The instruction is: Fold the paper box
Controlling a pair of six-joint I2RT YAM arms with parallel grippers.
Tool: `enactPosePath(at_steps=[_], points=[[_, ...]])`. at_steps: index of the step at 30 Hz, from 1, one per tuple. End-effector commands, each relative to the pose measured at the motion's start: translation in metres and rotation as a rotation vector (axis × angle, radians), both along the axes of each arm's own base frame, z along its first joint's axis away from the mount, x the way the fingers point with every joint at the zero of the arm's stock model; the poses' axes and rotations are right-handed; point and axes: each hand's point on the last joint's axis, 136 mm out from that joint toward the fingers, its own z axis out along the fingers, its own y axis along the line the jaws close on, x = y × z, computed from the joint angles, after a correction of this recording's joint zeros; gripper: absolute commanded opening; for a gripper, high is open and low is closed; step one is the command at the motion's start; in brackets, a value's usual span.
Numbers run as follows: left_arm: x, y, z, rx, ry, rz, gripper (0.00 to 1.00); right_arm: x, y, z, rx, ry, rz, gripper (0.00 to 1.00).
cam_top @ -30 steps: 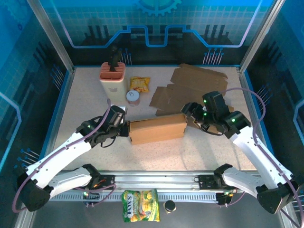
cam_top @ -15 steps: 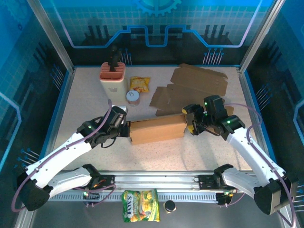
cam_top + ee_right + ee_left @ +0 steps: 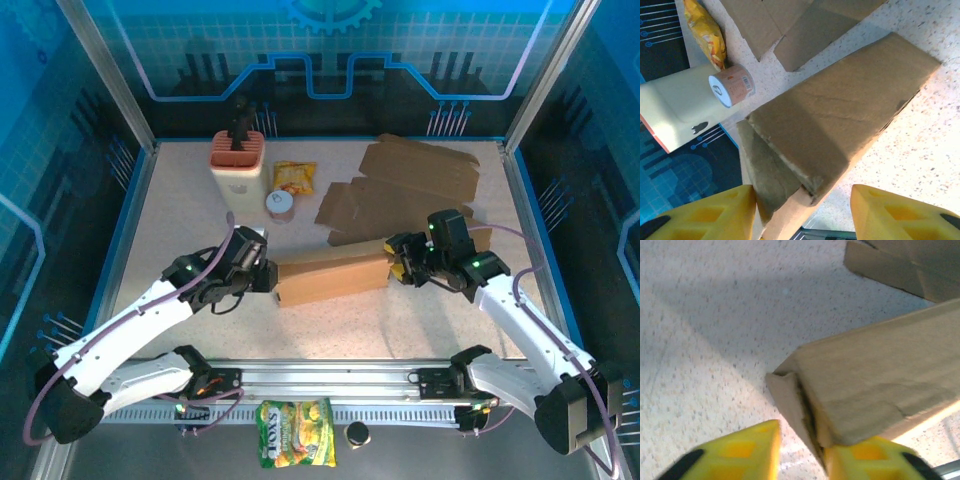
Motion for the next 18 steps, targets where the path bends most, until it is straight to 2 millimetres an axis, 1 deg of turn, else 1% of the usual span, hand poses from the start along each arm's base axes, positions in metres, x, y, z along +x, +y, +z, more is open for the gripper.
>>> enactPosePath(at_steps=[1, 3, 4, 7, 11, 12, 18], points=[[-0.013, -0.011, 0.027, -0.118, 0.041, 0.013, 0.40, -0.019, -0.011, -0.031, -0.067, 0.094, 0.015, 0.53], [-0.015, -0.015, 0.042, -0.179, 0.059, 0.046, 0.48, -0.022, -0.013, -0.034, -0.074, 0.100, 0.016, 0.53], [-0.016, -0.016, 0.047, -0.206, 0.074, 0.068, 0.50, -0.022, -0.013, -0.034, -0.077, 0.102, 0.015, 0.53], [-0.013, -0.020, 0.056, -0.336, 0.144, 0.145, 0.51, -0.023, -0.014, -0.037, -0.083, 0.104, 0.019, 0.53], [-0.001, -0.016, 0.053, -0.478, 0.222, 0.249, 0.52, -0.023, -0.014, -0.037, -0.090, 0.103, 0.023, 0.53], [0.003, -0.014, 0.049, -0.500, 0.242, 0.268, 0.51, -0.023, -0.014, -0.037, -0.090, 0.099, 0.026, 0.53], [0.009, -0.013, 0.025, -0.496, 0.312, 0.280, 0.46, -0.023, -0.014, -0.037, -0.089, 0.099, 0.027, 0.53]])
